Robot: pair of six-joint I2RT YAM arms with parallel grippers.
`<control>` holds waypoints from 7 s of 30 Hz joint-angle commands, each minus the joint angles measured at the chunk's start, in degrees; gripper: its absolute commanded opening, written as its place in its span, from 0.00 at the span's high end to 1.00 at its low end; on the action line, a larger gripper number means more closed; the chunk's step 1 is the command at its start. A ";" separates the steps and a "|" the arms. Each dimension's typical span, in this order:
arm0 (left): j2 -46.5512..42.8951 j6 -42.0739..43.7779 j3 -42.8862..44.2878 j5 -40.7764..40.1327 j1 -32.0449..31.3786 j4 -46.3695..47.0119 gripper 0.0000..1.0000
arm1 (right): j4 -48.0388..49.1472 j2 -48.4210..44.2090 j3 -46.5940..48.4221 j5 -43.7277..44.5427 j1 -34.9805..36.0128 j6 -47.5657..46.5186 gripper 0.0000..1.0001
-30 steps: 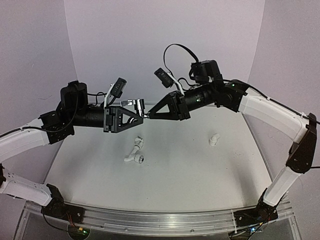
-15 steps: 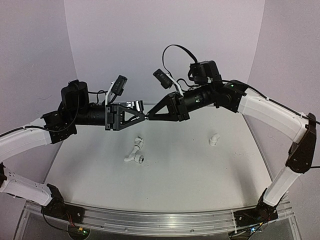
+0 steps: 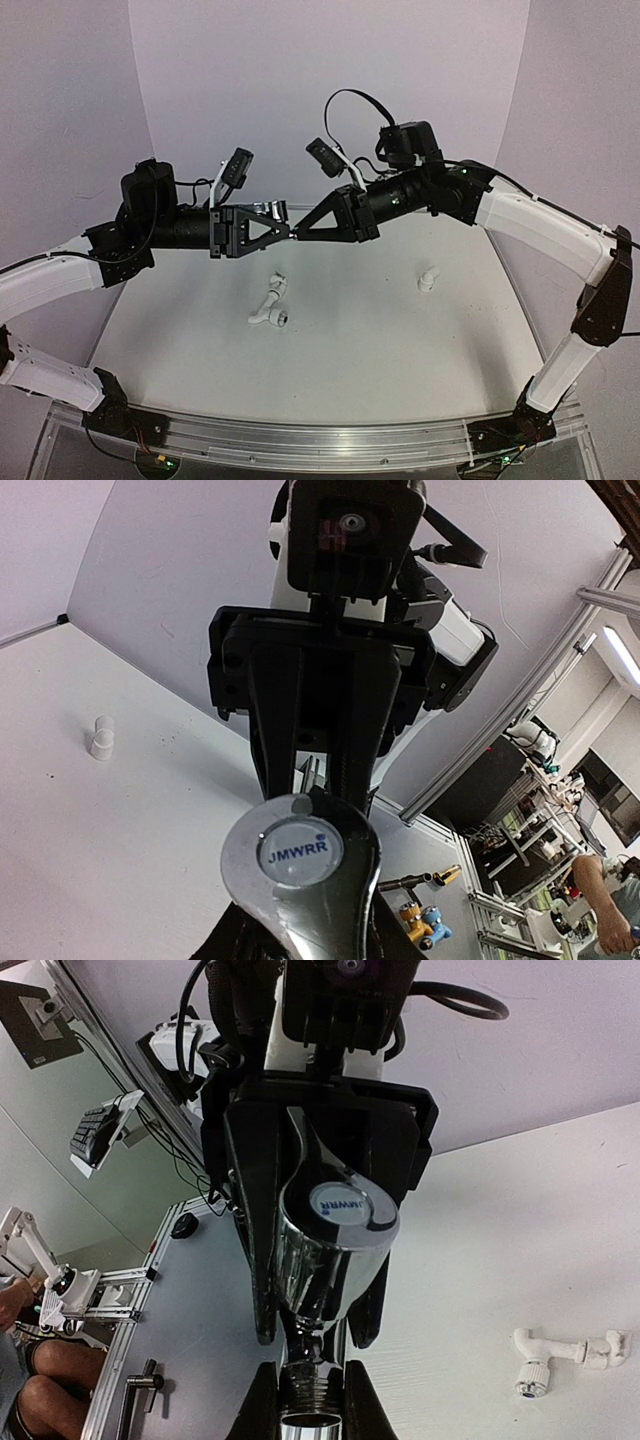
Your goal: Install the water faucets
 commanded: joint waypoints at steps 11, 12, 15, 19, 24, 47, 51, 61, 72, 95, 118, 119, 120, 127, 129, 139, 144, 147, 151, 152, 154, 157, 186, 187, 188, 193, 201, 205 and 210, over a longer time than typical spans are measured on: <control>1.76 0.17 2.62 4.71 0.03 1.05 1.00 | 3.34 -0.72 0.28 1.07 0.21 0.34 0.49; 1.47 0.10 2.39 3.98 0.04 0.77 1.00 | 3.16 -1.06 0.30 2.28 0.04 -0.07 0.30; 0.09 -0.17 1.72 -0.08 0.03 -1.42 1.00 | 2.37 -2.77 -0.27 5.61 -1.97 -2.27 0.07; -1.88 -0.67 0.64 -3.83 0.03 -3.27 1.00 | -0.55 -5.25 -1.62 13.06 -5.96 -7.78 0.02; -2.54 -0.30 1.59 -8.27 0.11 -8.05 1.00 | -14.16 -6.83 -0.88 28.53 -7.00 -28.92 0.02; 5.70 1.38 5.16 3.16 0.12 -12.38 1.00 | -30.24 15.11 -0.79 67.56 -24.60 -84.20 0.09; 5.35 1.57 4.80 2.61 0.12 -12.69 1.00 | -30.38 18.52 1.86 65.23 -26.82 -89.60 0.08; 5.87 3.01 5.21 0.45 0.12 -14.15 1.00 | -30.23 23.52 0.77 65.24 -27.32 -93.64 0.11; 6.67 2.72 6.13 0.02 0.12 -14.86 1.00 | -28.45 28.46 0.04 66.23 -27.36 -94.30 0.23; 6.48 1.88 6.97 -0.74 0.64 -15.23 1.00 | -29.63 23.71 1.06 60.89 -28.22 -91.30 0.87; 4.13 -30.75 -0.42 -8.85 0.78 26.36 1.00 | -30.02 -6.89 11.77 9.21 -17.62 -71.16 1.00; 3.91 -30.85 -0.99 -10.18 0.61 27.97 1.00 | -27.43 -7.57 11.41 9.62 -16.78 -69.58 1.00; 3.69 -30.87 -1.39 -11.53 0.41 29.18 1.00 | -24.63 -8.35 10.80 10.30 -15.70 -67.75 1.00; 2.53 -31.14 -6.89 -22.63 -1.10 40.36 1.00 | 7.28 -19.97 -9.29 22.40 -5.73 -60.10 1.00; 1.85 -31.61 -8.04 -25.25 -1.21 42.66 1.00 | 9.91 -21.84 -12.54 25.45 -3.16 -61.98 1.00; 4.22 -34.42 -8.06 -22.34 -2.47 49.01 1.00 | 26.69 -23.64 -21.54 33.34 1.89 -67.19 1.00; 4.21 -33.45 -8.24 -22.73 -3.61 49.14 1.00 | 30.23 -22.58 -22.13 34.90 3.97 -68.29 1.00; 4.37 -33.17 -8.20 -22.96 -3.94 48.83 1.00 | 31.67 -22.12 -22.45 35.12 5.03 -68.70 1.00; 4.60 -32.41 -7.78 -23.07 -4.54 47.89 1.00 | 31.93 -21.35 -22.20 35.27 6.48 -69.99 1.00; 4.57 -32.10 -7.72 -23.11 -4.88 47.75 1.00 | 31.93 -21.14 -22.12 35.46 6.80 -70.30 1.00; 4.73 -31.46 -7.67 -23.15 -5.57 47.82 1.00 | 31.98 -20.64 -22.04 36.11 7.32 -71.05 1.00; 4.66 -30.75 -7.75 -23.42 -6.40 47.99 1.00 | 32.40 -20.11 -22.34 37.81 8.34 -72.54 1.00; 5.08 -27.35 -6.12 -16.80 -7.35 40.89 1.00 | 38.37 -19.03 -23.68 43.04 11.16 -71.91 1.00; 5.09 -26.98 -5.91 -16.38 -7.35 40.19 1.00 | 37.41 -18.69 -22.47 42.96 11.14 -70.07 1.00; 5.08 -26.56 -5.70 -16.13 -7.35 39.53 1.00 | 36.53 -18.31 -21.18 42.82 11.12 -68.41 1.00; 5.80 -25.37 -5.31 -14.44 -7.35 39.56 1.00 | 34.83 -17.57 -18.19 41.40 11.12 -59.00 1.00; 6.63 -23.63 -4.69 -12.86 -7.35 39.58 1.00 | 32.76 -16.51 -15.17 42.14 11.16 -42.67 1.00; 6.61 -21.75 -3.91 -11.38 -7.35 38.09 1.00 | 29.96 -16.17 -12.71 36.84 11.12 -31.64 1.00; 5.89 -19.46 -3.89 -10.11 -7.36 36.87 1.00 | 28.10 -15.55 -10.01 33.77 11.16 -20.42 1.00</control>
